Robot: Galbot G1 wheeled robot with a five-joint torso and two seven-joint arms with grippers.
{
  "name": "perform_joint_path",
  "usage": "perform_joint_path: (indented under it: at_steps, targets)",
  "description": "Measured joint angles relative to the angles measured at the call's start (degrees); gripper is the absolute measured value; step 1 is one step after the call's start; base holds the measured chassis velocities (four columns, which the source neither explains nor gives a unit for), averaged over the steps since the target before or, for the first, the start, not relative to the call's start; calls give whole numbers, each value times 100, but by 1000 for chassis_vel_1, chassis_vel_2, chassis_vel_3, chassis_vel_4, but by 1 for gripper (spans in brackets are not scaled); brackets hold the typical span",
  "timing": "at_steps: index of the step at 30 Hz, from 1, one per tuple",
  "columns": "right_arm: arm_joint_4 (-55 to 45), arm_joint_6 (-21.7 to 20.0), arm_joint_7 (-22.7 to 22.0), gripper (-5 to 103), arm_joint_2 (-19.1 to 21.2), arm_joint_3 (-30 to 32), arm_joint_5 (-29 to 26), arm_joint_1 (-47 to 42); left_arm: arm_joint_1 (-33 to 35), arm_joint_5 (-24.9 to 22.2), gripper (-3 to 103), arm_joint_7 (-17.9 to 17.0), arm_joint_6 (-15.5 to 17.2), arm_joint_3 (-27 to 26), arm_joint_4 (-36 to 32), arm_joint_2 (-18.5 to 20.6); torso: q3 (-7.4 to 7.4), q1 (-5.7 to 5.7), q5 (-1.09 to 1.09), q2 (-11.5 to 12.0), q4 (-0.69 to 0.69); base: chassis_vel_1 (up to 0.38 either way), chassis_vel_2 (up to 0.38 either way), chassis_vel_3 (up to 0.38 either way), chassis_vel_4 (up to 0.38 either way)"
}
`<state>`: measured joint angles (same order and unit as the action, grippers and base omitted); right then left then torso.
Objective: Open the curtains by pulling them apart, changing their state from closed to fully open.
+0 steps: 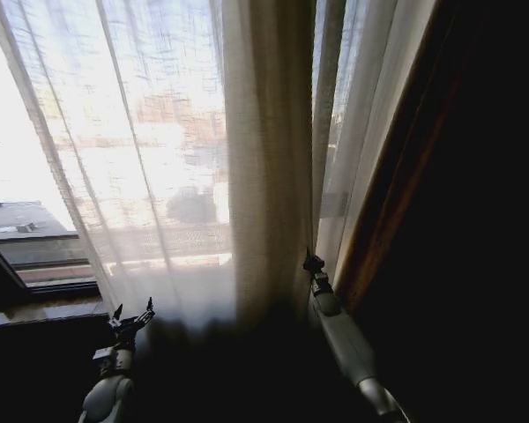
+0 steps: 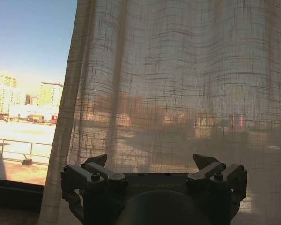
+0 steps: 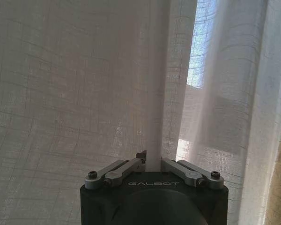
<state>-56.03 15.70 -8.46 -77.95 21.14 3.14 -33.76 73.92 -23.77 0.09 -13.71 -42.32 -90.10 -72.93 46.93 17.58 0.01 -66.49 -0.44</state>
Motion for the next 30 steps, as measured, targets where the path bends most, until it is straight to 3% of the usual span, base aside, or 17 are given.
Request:
perform_joint_path:
  at_steps: [14,21,23,25,29,30]
  targets:
    - [503,-111,-403,0,140,162,311,371,0,0,100,0,0,0,0,0,0,1,-1,0,1,0,0,0,0]
    - [-37,-288,-305,0,191,-74,-233,106,0,0,100,0,0,0,0,0,0,0,0,0,2,0,0,0,0]
    - [-361,-271,-118,10,199,-148,-423,-54,0,0,100,0,0,0,0,0,0,1,-1,0,0,0,0,0,0]
    - [-561,-270,-32,10,205,-199,-527,-147,0,0,100,0,0,0,0,0,0,0,-1,1,0,0,0,0,0]
    - [-1107,-279,268,32,225,-325,-611,-485,0,0,100,0,0,0,0,0,0,0,-1,0,2,0,0,0,0]
    - [-1107,-279,268,32,225,-325,-611,-485,0,0,100,0,0,0,0,0,0,0,-1,0,2,0,0,0,0]
